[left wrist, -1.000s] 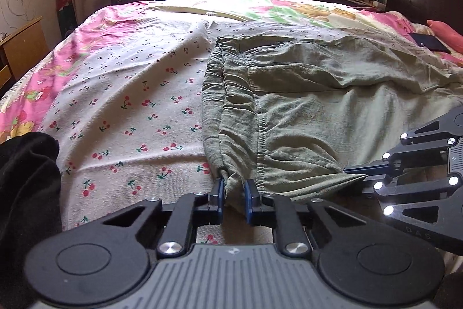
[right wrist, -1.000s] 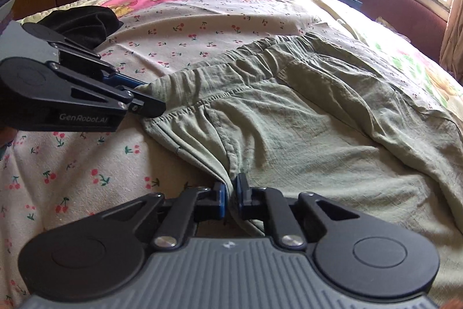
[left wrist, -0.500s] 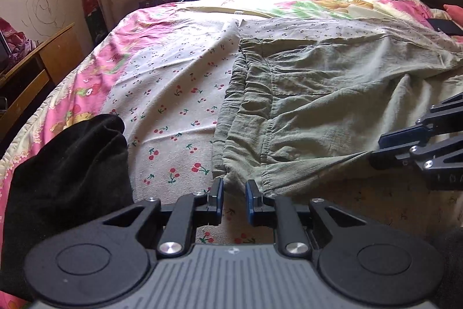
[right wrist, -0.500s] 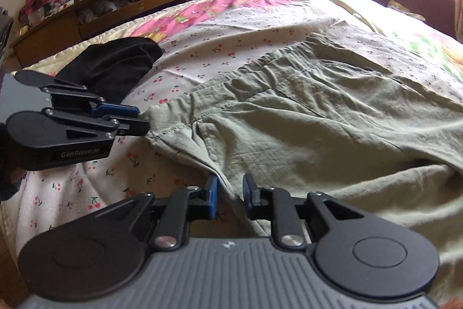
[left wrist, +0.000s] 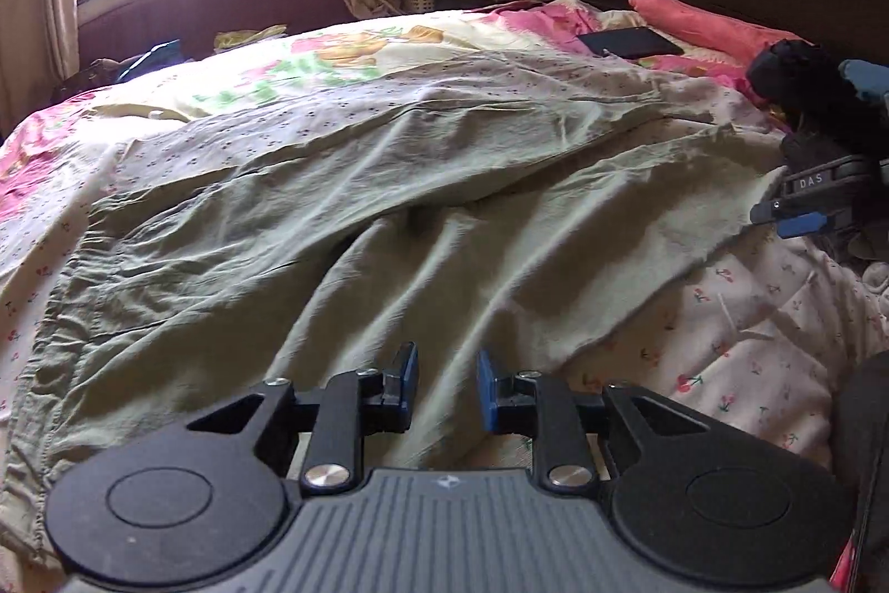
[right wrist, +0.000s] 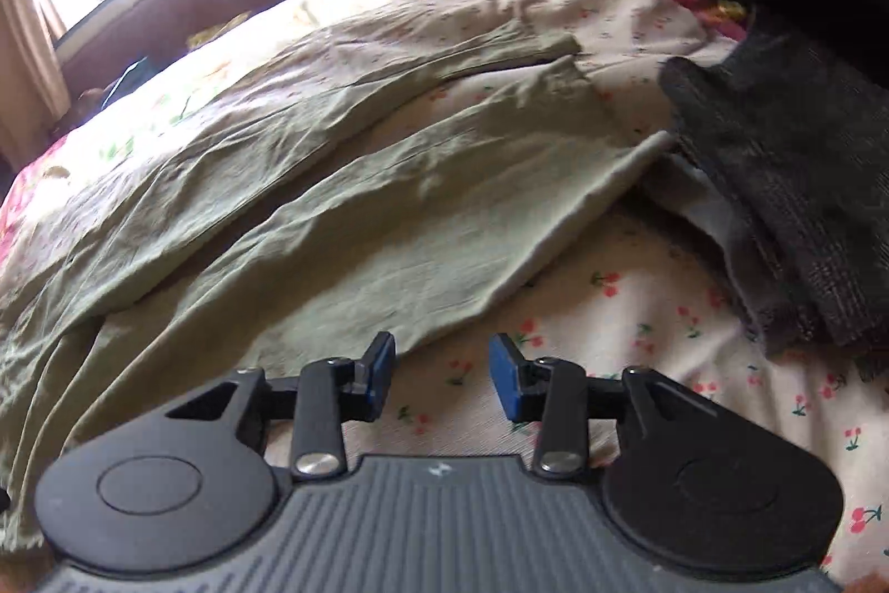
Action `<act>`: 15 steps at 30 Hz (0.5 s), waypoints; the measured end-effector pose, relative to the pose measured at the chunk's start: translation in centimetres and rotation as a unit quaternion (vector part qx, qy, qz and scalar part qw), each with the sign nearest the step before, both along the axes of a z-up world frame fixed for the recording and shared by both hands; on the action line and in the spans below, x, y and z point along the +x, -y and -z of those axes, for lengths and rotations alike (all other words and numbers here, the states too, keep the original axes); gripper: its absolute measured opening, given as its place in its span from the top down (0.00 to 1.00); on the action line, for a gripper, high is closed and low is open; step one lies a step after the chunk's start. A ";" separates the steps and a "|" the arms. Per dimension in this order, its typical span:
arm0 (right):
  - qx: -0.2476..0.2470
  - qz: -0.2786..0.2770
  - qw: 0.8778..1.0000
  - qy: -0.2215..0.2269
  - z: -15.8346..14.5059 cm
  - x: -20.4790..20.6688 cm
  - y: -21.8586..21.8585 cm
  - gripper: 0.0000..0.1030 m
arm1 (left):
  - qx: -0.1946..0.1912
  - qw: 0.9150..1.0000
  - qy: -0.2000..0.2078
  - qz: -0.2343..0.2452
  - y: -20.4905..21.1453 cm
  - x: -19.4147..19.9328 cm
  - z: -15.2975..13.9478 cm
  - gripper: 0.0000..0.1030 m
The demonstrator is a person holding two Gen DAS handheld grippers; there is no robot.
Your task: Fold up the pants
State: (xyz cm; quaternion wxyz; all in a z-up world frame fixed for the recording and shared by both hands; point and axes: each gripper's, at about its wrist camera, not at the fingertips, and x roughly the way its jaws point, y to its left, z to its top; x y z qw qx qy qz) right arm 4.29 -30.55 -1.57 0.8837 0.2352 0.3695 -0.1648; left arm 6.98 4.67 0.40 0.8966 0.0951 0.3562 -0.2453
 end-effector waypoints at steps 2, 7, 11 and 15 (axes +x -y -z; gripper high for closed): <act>0.028 0.053 0.998 0.016 0.6 0.1 3.7 0.55 | 0.004 1.000 -0.002 0.021 2.5 0.4 0.1 0.64; 0.104 0.111 0.984 0.088 2.0 0.9 8.7 0.70 | 0.015 0.999 -0.001 0.040 5.6 0.5 -0.4 0.64; 0.155 0.126 0.975 0.094 2.7 1.6 10.5 0.98 | 0.020 0.999 0.002 0.030 5.4 0.5 -1.0 0.63; 0.065 0.097 0.988 0.096 0.2 -0.3 9.2 0.98 | 0.017 1.000 0.014 0.019 4.5 0.6 -1.3 0.63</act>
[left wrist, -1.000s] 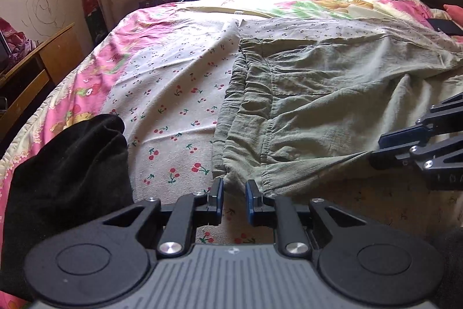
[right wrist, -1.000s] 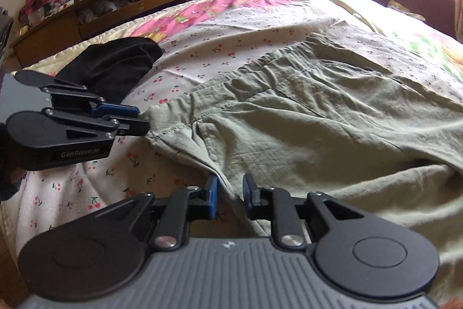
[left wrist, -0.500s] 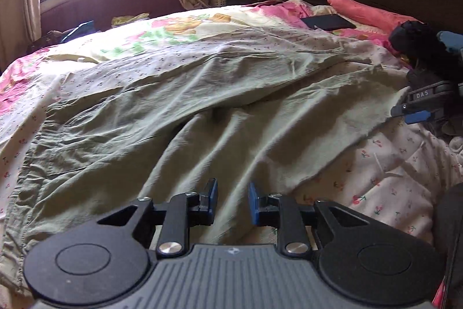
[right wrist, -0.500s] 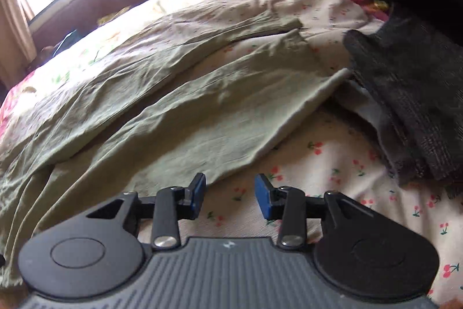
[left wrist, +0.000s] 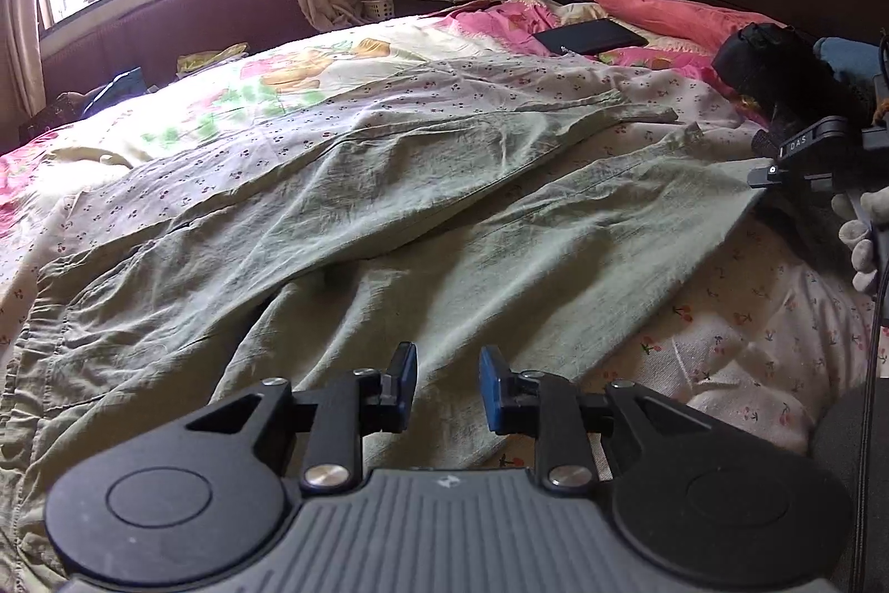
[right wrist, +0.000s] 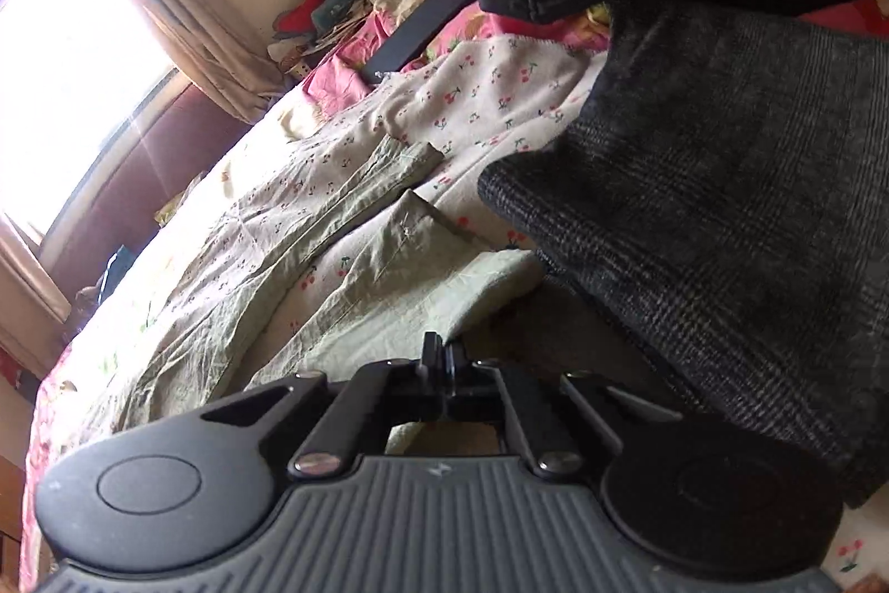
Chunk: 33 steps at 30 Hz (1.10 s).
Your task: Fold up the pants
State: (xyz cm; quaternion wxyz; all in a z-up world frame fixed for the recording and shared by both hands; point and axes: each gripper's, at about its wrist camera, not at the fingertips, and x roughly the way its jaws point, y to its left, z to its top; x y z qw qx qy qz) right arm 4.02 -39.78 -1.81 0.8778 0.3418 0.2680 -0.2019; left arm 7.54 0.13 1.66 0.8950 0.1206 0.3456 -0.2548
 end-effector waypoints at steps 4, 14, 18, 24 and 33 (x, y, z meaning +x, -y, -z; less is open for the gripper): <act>-0.055 -0.024 0.994 -0.087 -0.9 -0.2 -0.7 0.90 | 0.000 1.000 0.013 -0.006 -2.1 0.7 -0.4 0.61; -0.266 -0.377 0.887 -0.017 -6.2 9.9 -15.3 0.55 | 0.058 0.995 0.054 -0.063 -15.0 12.8 -2.1 0.40; -0.329 -0.533 0.779 -0.027 -3.0 23.1 -22.9 0.55 | 0.113 0.991 0.031 -0.067 -18.1 20.2 -0.3 0.40; -0.348 -0.609 0.711 -0.050 0.4 33.0 -27.8 0.53 | 0.144 0.987 -0.016 -0.071 -19.9 27.9 2.7 0.40; -0.345 -0.664 0.655 -0.110 -0.6 37.0 -28.0 0.45 | 0.161 0.985 -0.066 0.006 -19.9 32.3 3.2 0.35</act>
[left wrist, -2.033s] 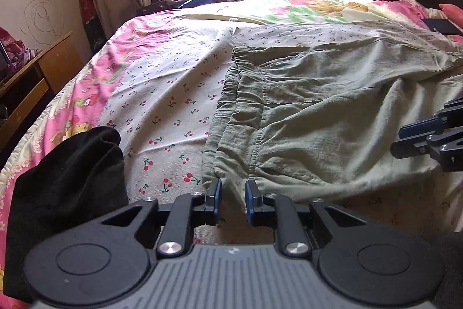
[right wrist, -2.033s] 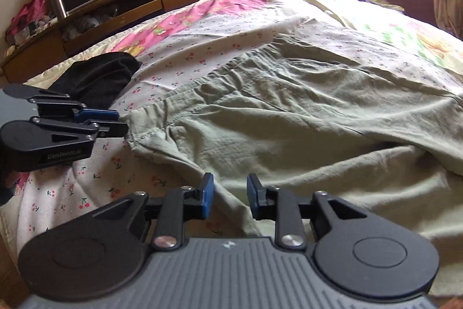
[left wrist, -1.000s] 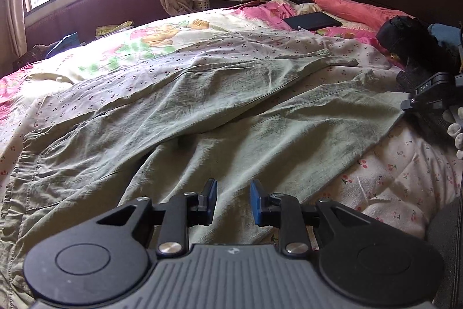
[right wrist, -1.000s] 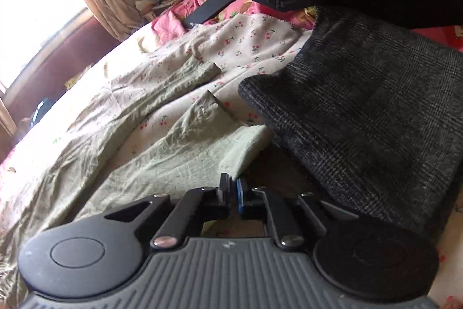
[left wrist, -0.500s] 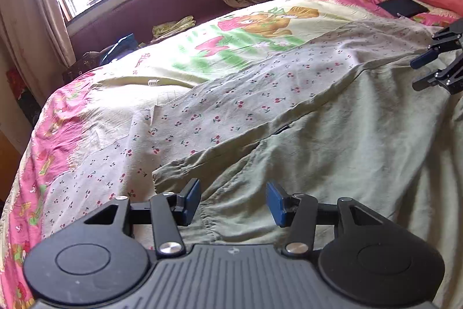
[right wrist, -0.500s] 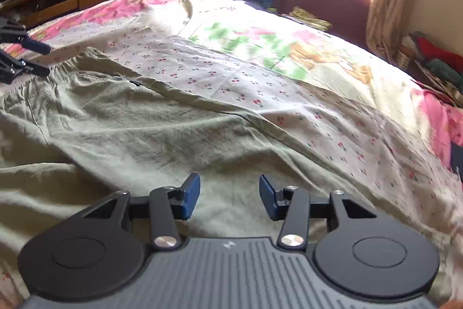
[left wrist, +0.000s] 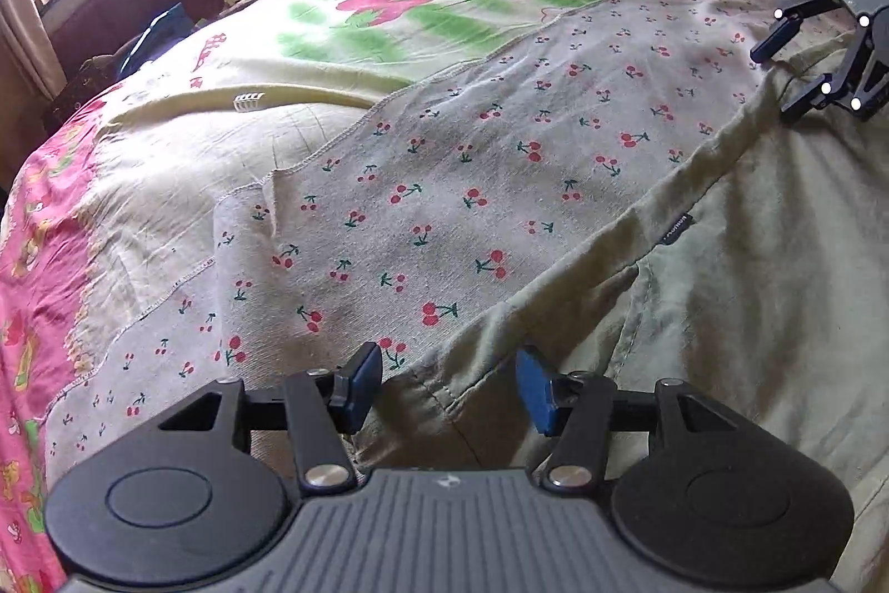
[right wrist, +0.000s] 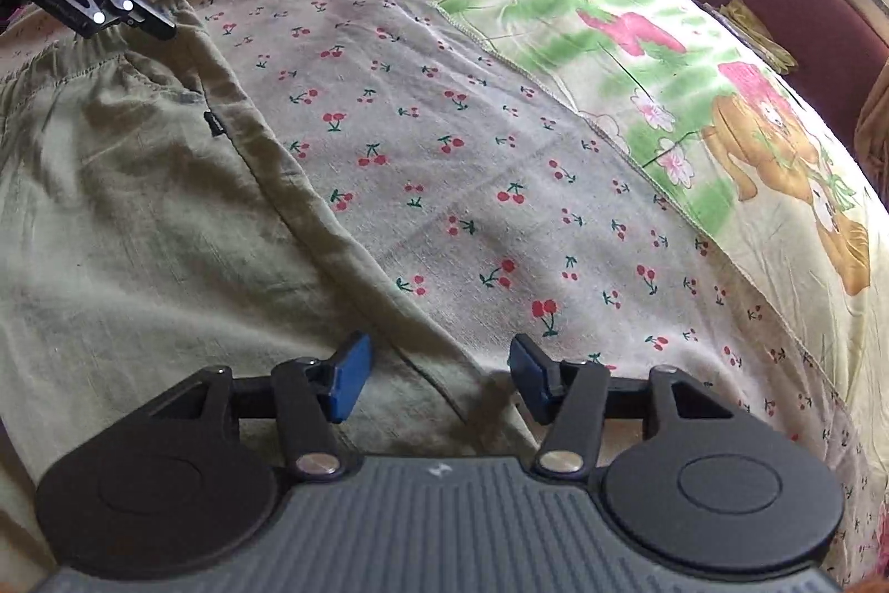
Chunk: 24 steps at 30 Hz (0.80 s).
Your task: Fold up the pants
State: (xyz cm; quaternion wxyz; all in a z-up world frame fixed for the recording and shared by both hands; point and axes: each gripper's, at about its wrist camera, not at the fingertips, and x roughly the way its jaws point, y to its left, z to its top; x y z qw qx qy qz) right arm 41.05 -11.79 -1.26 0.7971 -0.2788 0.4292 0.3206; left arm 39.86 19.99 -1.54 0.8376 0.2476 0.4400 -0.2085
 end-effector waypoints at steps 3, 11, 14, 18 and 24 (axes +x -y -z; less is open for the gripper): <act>-0.022 -0.020 0.999 -0.023 0.6 0.9 -0.8 0.45 | 0.024 0.999 -0.027 0.020 -0.3 0.6 0.7 0.35; -0.008 -0.003 0.998 -0.057 1.6 0.1 -1.9 0.93 | 0.018 0.997 -0.070 -0.001 -1.6 1.4 1.2 0.55; -0.017 0.001 0.999 -0.032 0.9 -1.2 -2.2 0.96 | 0.020 0.998 -0.052 -0.009 -1.4 1.0 0.7 0.70; -0.006 0.018 1.000 0.020 -1.5 -3.7 -2.1 0.97 | 0.049 0.999 0.004 -0.001 -0.6 -2.3 -0.7 0.78; 0.019 0.007 0.995 0.097 -8.0 -14.4 -1.8 0.97 | 0.026 0.996 0.086 -0.017 -2.0 -11.8 -6.1 0.78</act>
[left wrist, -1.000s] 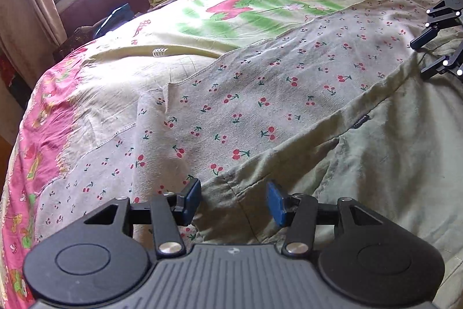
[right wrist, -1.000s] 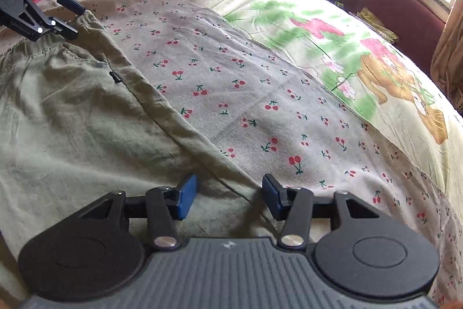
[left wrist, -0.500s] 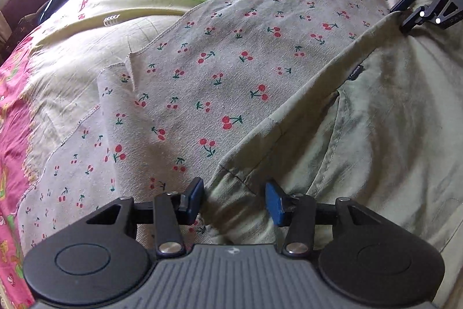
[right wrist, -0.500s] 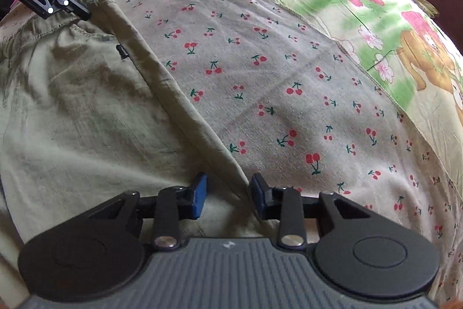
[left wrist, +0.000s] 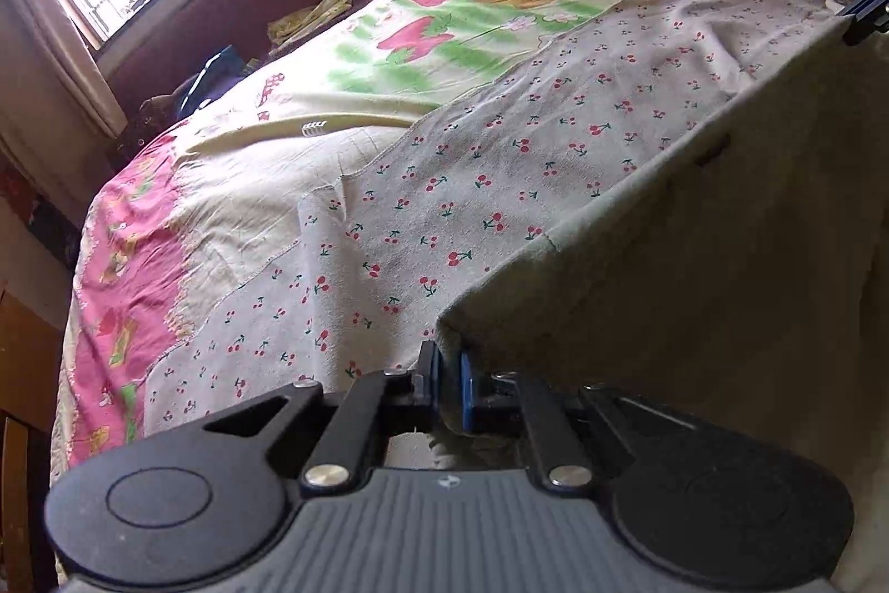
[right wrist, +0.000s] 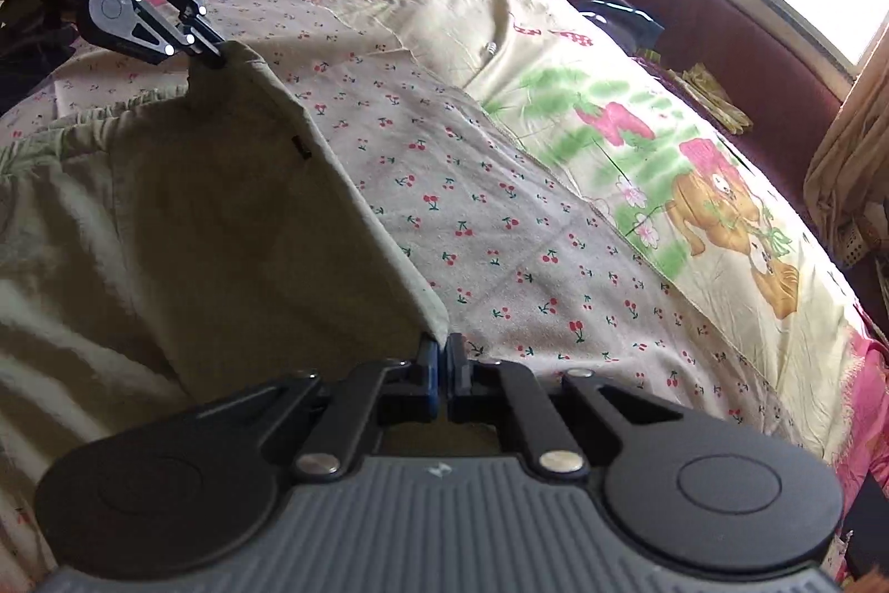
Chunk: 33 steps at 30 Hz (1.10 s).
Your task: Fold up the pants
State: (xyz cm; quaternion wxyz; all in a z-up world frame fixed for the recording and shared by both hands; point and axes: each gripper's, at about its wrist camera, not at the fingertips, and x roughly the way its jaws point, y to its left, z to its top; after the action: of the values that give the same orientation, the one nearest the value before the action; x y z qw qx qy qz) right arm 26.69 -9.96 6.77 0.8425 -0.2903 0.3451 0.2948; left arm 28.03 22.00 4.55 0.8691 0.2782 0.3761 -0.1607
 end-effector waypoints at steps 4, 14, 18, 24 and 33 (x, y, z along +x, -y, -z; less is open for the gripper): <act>0.020 -0.009 0.999 0.028 -2.7 -11.0 -0.2 0.97 | -0.026 0.999 0.029 -0.015 -1.0 -10.7 -1.9 0.78; 0.029 0.027 0.997 -0.067 7.3 -22.6 -3.8 0.97 | -0.037 0.996 0.001 -0.076 -3.7 -22.0 4.0 0.78; 0.011 0.033 0.998 -0.058 8.0 -23.9 -4.5 0.97 | -0.042 0.997 0.020 -0.069 -3.6 -23.7 4.6 0.78; -0.018 0.032 0.998 -0.047 7.6 -23.5 -5.2 0.97 | -0.028 0.995 0.052 -0.085 -5.0 -24.7 5.9 0.78; -0.043 0.045 0.997 -0.039 8.9 -23.8 -7.5 0.91 | 0.024 0.993 0.098 -0.056 -5.1 -26.8 6.3 0.76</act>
State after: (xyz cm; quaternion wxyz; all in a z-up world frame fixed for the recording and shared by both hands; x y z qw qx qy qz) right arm 2.92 -2.42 -2.09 0.8276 -0.2985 0.4026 0.2529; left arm 1.19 27.15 -1.79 0.9023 0.2924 0.3078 -0.0748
